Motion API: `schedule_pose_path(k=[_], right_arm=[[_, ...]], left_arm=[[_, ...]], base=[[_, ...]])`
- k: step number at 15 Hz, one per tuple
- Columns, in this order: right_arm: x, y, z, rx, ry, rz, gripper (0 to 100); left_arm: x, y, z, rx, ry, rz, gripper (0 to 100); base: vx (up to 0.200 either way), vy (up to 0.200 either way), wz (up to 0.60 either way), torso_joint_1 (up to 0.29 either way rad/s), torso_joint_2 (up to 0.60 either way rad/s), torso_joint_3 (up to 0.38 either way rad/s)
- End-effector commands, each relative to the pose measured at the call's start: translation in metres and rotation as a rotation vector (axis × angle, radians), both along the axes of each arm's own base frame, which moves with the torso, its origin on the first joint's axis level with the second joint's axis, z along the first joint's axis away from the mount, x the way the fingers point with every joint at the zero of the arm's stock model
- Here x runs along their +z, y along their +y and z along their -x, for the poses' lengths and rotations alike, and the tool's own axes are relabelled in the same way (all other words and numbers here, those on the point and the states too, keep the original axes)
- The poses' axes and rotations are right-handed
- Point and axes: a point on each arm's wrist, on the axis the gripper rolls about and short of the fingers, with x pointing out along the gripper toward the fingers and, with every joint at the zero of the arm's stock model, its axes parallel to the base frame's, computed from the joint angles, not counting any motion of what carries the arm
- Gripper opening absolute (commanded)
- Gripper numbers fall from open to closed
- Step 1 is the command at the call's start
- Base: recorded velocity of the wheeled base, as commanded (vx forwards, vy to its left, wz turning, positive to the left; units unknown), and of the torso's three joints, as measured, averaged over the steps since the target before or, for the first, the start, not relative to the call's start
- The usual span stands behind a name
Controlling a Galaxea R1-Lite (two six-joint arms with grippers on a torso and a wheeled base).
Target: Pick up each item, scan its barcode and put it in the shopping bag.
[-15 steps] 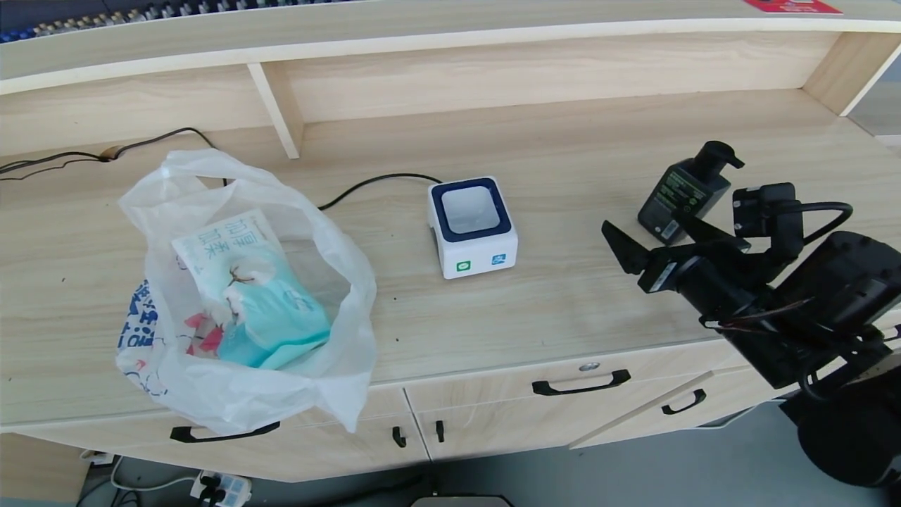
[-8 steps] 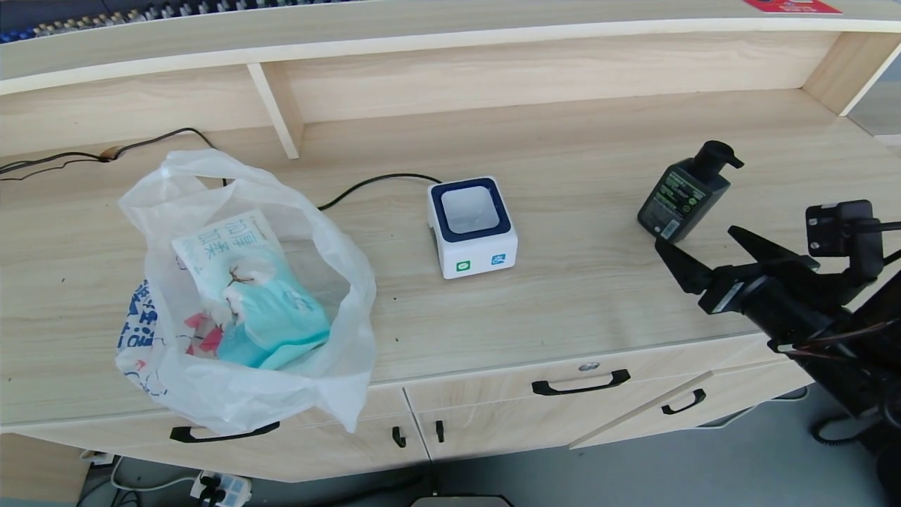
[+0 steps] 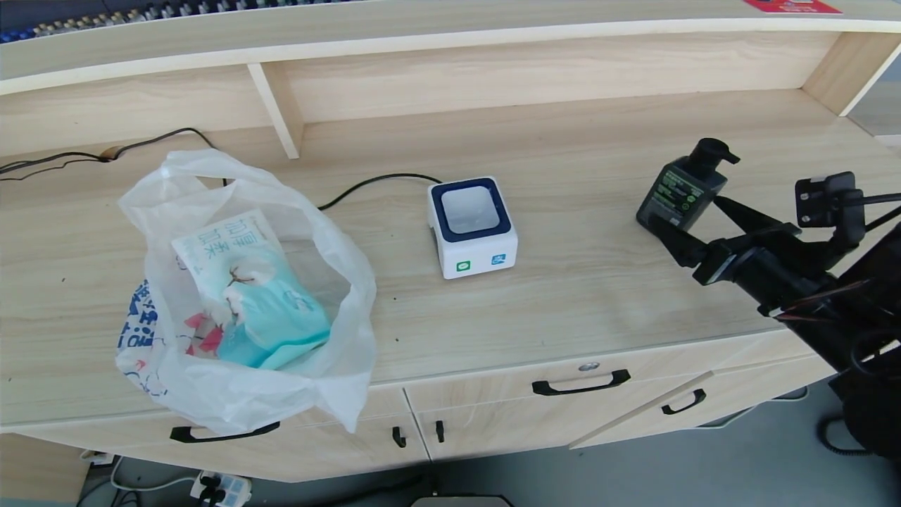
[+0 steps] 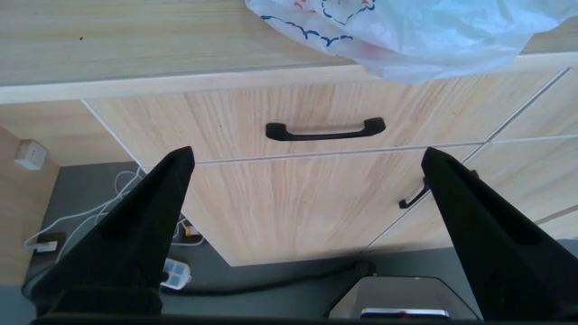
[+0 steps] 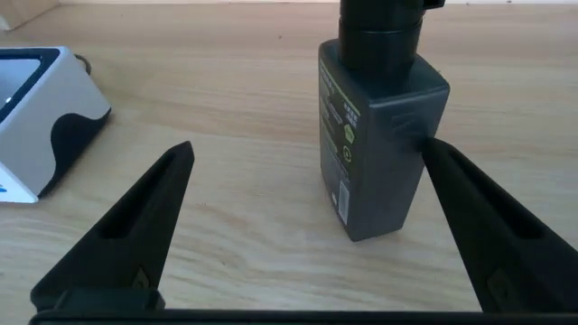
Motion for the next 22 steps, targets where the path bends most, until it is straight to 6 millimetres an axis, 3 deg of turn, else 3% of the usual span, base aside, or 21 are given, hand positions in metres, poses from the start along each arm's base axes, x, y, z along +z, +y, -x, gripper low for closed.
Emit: schedule_pose_path(k=[1, 8, 11, 15, 20, 21, 22], right_arm=[[-0.007, -0.002, -0.02, -0.012, 0.007, 0.003, 100], [-0.011, -0.024, -0.045, -0.016, -0.015, 0.021, 100], [-0.012, -0.022, -0.059, 0.094, -0.039, 0.053, 100], [0.003, -0.023, -0.082, 0.163, -0.106, 0.029, 100], [0.002, -0.029, -0.087, 0.184, -0.102, 0.02, 100], [0.002, -0.029, -0.087, 0.183, -0.102, 0.02, 0], [0.003, -0.029, -0.087, 0.181, -0.107, 0.02, 0]], left_arm=[[0.0, 0.0, 0.0, 0.0, 0.0, 0.0, 100], [0.0, 0.0, 0.0, 0.0, 0.0, 0.0, 100], [0.0, 0.0, 0.0, 0.0, 0.0, 0.0, 100], [0.0, 0.0, 0.0, 0.0, 0.0, -0.012, 100], [0.0, 0.0, 0.0, 0.0, 0.0, -0.014, 100], [0.0, 0.0, 0.0, 0.0, 0.0, -0.014, 100], [0.0, 0.0, 0.0, 0.0, 0.0, -0.014, 100]], base=[[0.0, 0.0, 0.0, 0.0, 0.0, 0.0], [0.0, 0.0, 0.0, 0.0, 0.0, 0.0], [0.0, 0.0, 0.0, 0.0, 0.0, 0.0], [0.0, 0.0, 0.0, 0.0, 0.0, 0.0], [0.0, 0.0, 0.0, 0.0, 0.0, 0.0], [0.0, 0.0, 0.0, 0.0, 0.0, 0.0], [0.0, 0.0, 0.0, 0.0, 0.0, 0.0]])
